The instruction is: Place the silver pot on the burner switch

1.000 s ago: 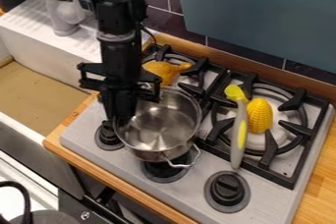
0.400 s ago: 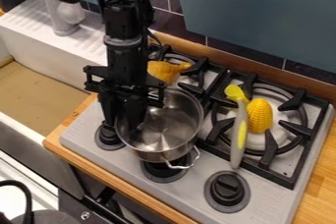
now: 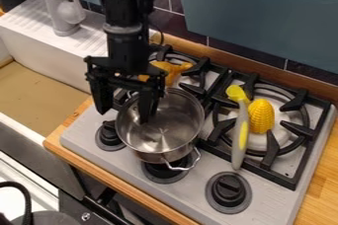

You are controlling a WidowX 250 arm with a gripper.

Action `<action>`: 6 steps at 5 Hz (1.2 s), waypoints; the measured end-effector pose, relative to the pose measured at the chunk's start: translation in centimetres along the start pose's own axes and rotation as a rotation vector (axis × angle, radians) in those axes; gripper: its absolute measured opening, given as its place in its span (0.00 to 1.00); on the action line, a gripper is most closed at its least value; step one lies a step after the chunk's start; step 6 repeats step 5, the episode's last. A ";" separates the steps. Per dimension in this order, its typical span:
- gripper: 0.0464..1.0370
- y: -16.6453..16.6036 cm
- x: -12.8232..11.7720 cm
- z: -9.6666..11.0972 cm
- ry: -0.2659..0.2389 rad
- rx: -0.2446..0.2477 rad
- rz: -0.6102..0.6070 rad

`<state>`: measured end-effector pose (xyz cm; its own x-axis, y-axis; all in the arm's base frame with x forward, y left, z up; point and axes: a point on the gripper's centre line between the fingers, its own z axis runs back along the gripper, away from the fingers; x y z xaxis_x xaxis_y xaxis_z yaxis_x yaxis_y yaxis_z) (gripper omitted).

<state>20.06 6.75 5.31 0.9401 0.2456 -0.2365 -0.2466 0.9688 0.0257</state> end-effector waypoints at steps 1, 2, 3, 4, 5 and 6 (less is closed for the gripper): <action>0.96 0.2 0.0 1.6 -0.034 -0.018 -0.006; 0.96 -0.2 0.1 2.9 -0.165 -0.030 -0.070; 0.96 -0.9 0.3 4.4 -0.282 -0.051 -0.124; 0.96 -1.7 0.7 5.0 -0.303 -0.041 -0.129; 0.96 -2.6 2.2 4.8 -0.277 -0.023 -0.121; 0.96 -2.6 2.2 4.8 -0.277 -0.023 -0.121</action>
